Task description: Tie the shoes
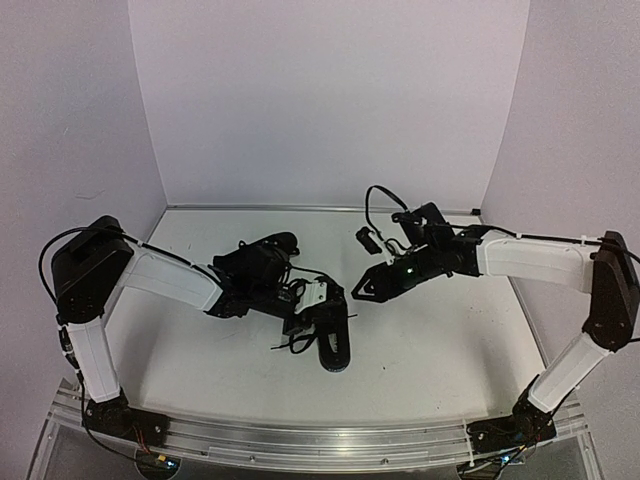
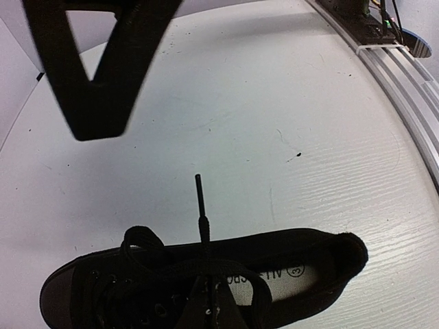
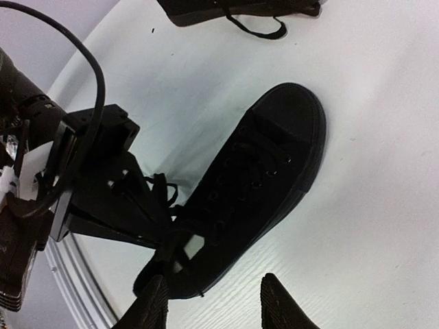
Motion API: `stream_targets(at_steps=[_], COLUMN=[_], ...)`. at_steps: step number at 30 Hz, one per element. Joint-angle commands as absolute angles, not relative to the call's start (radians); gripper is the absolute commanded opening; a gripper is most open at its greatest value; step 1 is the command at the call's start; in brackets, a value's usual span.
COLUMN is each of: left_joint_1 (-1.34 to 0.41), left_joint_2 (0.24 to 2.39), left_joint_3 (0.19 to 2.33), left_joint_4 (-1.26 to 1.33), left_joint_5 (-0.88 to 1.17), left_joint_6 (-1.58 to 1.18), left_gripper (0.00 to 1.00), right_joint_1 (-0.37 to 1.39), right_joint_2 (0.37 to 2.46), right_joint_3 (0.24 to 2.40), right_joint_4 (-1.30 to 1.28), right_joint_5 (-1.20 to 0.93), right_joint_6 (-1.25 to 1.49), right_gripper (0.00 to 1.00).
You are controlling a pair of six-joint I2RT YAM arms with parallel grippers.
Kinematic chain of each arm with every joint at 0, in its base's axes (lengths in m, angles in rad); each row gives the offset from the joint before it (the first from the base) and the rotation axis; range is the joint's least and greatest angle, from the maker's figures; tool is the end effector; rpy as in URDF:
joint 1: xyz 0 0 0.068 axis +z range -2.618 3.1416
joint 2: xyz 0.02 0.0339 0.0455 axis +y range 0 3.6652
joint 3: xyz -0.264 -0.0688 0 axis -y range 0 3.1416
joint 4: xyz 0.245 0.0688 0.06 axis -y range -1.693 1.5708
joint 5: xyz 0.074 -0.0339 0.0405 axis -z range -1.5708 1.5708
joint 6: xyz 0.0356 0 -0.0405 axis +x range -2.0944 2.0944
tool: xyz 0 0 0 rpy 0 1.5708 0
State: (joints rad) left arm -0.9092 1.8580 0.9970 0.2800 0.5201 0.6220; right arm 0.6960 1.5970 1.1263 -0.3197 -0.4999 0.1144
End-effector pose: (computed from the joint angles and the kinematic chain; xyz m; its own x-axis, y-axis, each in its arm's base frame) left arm 0.2242 -0.3167 0.1624 0.2736 0.4716 -0.8383 0.9604 -0.0854 0.2654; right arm 0.2550 0.2353 0.2450 -0.6356 -0.4005 -0.6601 -0.7539 0.5063 0.4187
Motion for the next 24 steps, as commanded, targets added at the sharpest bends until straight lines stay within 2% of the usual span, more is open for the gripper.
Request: stream_targets(at_steps=[1, 7, 17, 22, 24], left_joint_1=[-0.910, -0.910, -0.910, -0.910, -0.909], left_joint_2=[1.846, 1.843, 1.841, 1.844, 1.846], left_joint_3=[1.009, 1.013, 1.016, 1.016, 1.018], left_joint_4=[0.326, 0.319, 0.313, 0.311, 0.310], left_joint_5=[0.525, 0.525, 0.522, 0.513, 0.514], left_joint_6=[0.606, 0.608, 0.609, 0.611, 0.612], left_gripper=[0.00, 0.00, 0.00, 0.00, 0.00], right_joint_1=[0.691, 0.689, 0.689, 0.689, 0.689], right_joint_2=[1.602, 1.688, 1.751, 1.765, 1.766], right_joint_3=[1.070, 1.080, 1.100, 1.106, 1.105], right_joint_4=[-0.272, -0.240, -0.217, -0.209, -0.209], right_joint_5=[-0.612, -0.694, -0.747, -0.771, -0.769], right_joint_6=[0.183, 0.199, 0.193, 0.190, 0.186], right_gripper=[0.43, 0.35, 0.33, 0.28, 0.23])
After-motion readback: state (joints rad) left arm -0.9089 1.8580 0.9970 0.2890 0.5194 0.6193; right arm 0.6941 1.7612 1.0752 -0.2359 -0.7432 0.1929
